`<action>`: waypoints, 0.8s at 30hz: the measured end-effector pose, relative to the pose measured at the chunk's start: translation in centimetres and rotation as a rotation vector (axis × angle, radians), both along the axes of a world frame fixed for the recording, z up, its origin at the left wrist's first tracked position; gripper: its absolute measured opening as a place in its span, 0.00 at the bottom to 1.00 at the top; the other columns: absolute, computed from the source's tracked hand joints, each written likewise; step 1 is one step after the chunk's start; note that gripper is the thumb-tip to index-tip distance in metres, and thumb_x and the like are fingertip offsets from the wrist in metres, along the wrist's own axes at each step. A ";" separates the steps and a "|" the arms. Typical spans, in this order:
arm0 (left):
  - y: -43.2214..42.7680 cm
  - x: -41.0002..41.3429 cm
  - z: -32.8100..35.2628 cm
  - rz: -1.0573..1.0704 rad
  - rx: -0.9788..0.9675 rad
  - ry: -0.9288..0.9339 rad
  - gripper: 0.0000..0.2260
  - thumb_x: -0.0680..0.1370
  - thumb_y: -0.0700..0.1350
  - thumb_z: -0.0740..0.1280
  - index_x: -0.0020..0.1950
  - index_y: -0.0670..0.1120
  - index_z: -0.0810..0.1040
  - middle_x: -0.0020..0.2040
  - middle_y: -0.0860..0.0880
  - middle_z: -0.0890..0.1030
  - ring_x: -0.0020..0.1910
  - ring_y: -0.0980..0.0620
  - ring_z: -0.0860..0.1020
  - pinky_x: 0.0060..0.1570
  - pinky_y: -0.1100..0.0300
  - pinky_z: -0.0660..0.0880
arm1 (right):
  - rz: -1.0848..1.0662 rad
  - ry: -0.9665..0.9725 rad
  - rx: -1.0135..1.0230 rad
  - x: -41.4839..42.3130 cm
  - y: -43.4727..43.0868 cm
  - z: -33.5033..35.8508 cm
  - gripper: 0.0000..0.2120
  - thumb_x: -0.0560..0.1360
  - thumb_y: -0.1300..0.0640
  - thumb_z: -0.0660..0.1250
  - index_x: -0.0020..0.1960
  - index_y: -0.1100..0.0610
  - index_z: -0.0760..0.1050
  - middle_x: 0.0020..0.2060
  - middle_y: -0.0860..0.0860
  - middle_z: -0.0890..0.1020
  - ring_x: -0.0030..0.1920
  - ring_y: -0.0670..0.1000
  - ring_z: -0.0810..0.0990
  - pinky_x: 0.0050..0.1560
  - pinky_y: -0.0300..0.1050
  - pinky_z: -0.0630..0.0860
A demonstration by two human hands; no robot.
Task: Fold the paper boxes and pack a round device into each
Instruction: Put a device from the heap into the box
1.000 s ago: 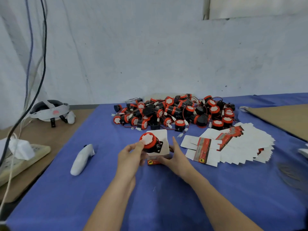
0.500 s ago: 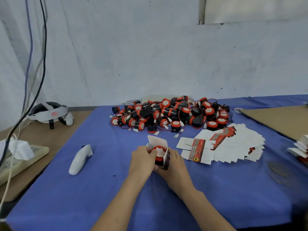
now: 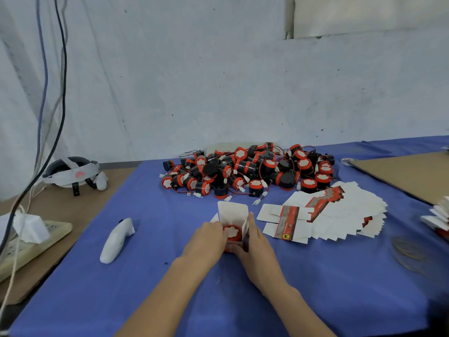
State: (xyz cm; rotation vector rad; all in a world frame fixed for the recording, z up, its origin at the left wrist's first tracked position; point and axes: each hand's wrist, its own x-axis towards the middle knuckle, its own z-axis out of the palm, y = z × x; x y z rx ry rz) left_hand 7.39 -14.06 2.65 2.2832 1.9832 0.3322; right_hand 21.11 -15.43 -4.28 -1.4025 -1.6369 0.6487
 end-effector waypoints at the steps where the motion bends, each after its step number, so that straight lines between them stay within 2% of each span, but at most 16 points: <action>1: -0.2 -0.3 -0.3 -0.049 0.002 -0.015 0.12 0.84 0.48 0.54 0.54 0.43 0.74 0.43 0.46 0.76 0.40 0.46 0.76 0.39 0.52 0.74 | -0.005 -0.016 0.007 0.1 0.0 0.0 0.42 0.79 0.48 0.68 0.82 0.44 0.43 0.72 0.42 0.70 0.70 0.46 0.72 0.69 0.47 0.72; 4: -1.1 -1.6 -1.2 -0.169 0.021 -0.090 0.11 0.84 0.50 0.53 0.62 0.49 0.68 0.39 0.46 0.78 0.37 0.45 0.77 0.39 0.46 0.74 | -0.007 -0.026 0.038 0.1 -0.2 0.0 0.40 0.82 0.50 0.65 0.81 0.39 0.40 0.74 0.41 0.68 0.70 0.44 0.71 0.68 0.43 0.72; 7: -1.5 -2.4 -1.8 -0.179 0.045 -0.106 0.09 0.85 0.53 0.52 0.61 0.50 0.64 0.33 0.49 0.74 0.34 0.45 0.75 0.34 0.48 0.69 | 0.011 -0.044 0.076 0.1 -0.3 0.1 0.42 0.83 0.54 0.63 0.77 0.32 0.34 0.77 0.42 0.64 0.68 0.44 0.74 0.62 0.41 0.76; 9: -1.2 -2.5 -1.9 -0.170 0.068 -0.084 0.11 0.85 0.54 0.53 0.61 0.49 0.65 0.36 0.50 0.75 0.36 0.46 0.75 0.36 0.51 0.70 | 0.021 -0.168 0.094 0.1 -0.2 0.1 0.41 0.84 0.55 0.60 0.76 0.30 0.32 0.80 0.45 0.55 0.69 0.50 0.74 0.58 0.46 0.79; 10: -1.1 -2.5 -1.9 -0.172 0.083 -0.059 0.11 0.85 0.54 0.53 0.63 0.49 0.66 0.41 0.49 0.77 0.40 0.46 0.77 0.39 0.51 0.73 | 0.022 -0.266 0.100 0.0 -0.1 0.1 0.39 0.85 0.56 0.57 0.76 0.31 0.32 0.81 0.47 0.52 0.70 0.52 0.72 0.56 0.49 0.79; 12: -1.0 -2.4 -1.8 -0.192 0.149 0.008 0.11 0.85 0.50 0.56 0.65 0.49 0.70 0.56 0.51 0.76 0.49 0.48 0.78 0.48 0.51 0.76 | 0.001 -0.433 0.133 -0.3 0.0 0.1 0.33 0.84 0.58 0.56 0.79 0.35 0.42 0.80 0.50 0.50 0.69 0.55 0.71 0.53 0.49 0.80; 13: -1.0 -2.4 -1.9 -0.206 0.205 0.023 0.10 0.85 0.48 0.57 0.65 0.50 0.71 0.59 0.52 0.73 0.51 0.50 0.77 0.48 0.53 0.76 | -0.020 -0.478 0.160 -0.4 -0.1 0.0 0.29 0.84 0.57 0.56 0.78 0.37 0.50 0.79 0.51 0.51 0.67 0.55 0.72 0.51 0.48 0.80; 15: -1.1 -2.6 -2.0 -0.207 0.295 -0.006 0.09 0.84 0.46 0.60 0.62 0.50 0.73 0.55 0.54 0.68 0.49 0.53 0.72 0.44 0.57 0.73 | -0.052 -0.494 0.193 -0.7 -0.3 0.0 0.19 0.84 0.54 0.56 0.72 0.41 0.60 0.75 0.51 0.56 0.62 0.53 0.75 0.47 0.46 0.81; 17: -1.0 -2.9 -2.1 -0.203 0.361 0.027 0.10 0.81 0.41 0.62 0.61 0.49 0.74 0.53 0.53 0.68 0.48 0.53 0.70 0.42 0.60 0.68 | -0.066 -0.480 0.198 -0.8 -0.4 0.0 0.14 0.85 0.52 0.56 0.69 0.41 0.63 0.72 0.50 0.59 0.58 0.52 0.76 0.44 0.46 0.81; 20: -1.0 -3.0 -1.5 -0.233 0.443 0.158 0.14 0.73 0.36 0.69 0.57 0.48 0.78 0.51 0.49 0.74 0.45 0.50 0.73 0.39 0.61 0.66 | -0.078 -0.503 0.202 -0.8 -0.2 -0.1 0.14 0.85 0.51 0.56 0.70 0.41 0.63 0.74 0.50 0.57 0.59 0.52 0.76 0.45 0.45 0.80; 22: -1.1 -2.8 -1.2 -0.287 0.488 0.242 0.19 0.58 0.35 0.79 0.46 0.47 0.82 0.42 0.49 0.78 0.36 0.51 0.76 0.33 0.62 0.70 | -0.070 -0.504 0.204 -0.8 -0.2 -0.2 0.16 0.85 0.51 0.56 0.71 0.41 0.63 0.75 0.49 0.56 0.62 0.52 0.76 0.48 0.44 0.81; 24: -1.0 -2.5 -1.2 -0.322 0.512 0.326 0.24 0.47 0.36 0.81 0.40 0.48 0.82 0.37 0.51 0.80 0.32 0.53 0.77 0.31 0.63 0.74 | -0.065 -0.499 0.205 -0.7 -0.2 -0.2 0.18 0.85 0.51 0.57 0.73 0.42 0.63 0.76 0.49 0.56 0.64 0.51 0.75 0.50 0.43 0.81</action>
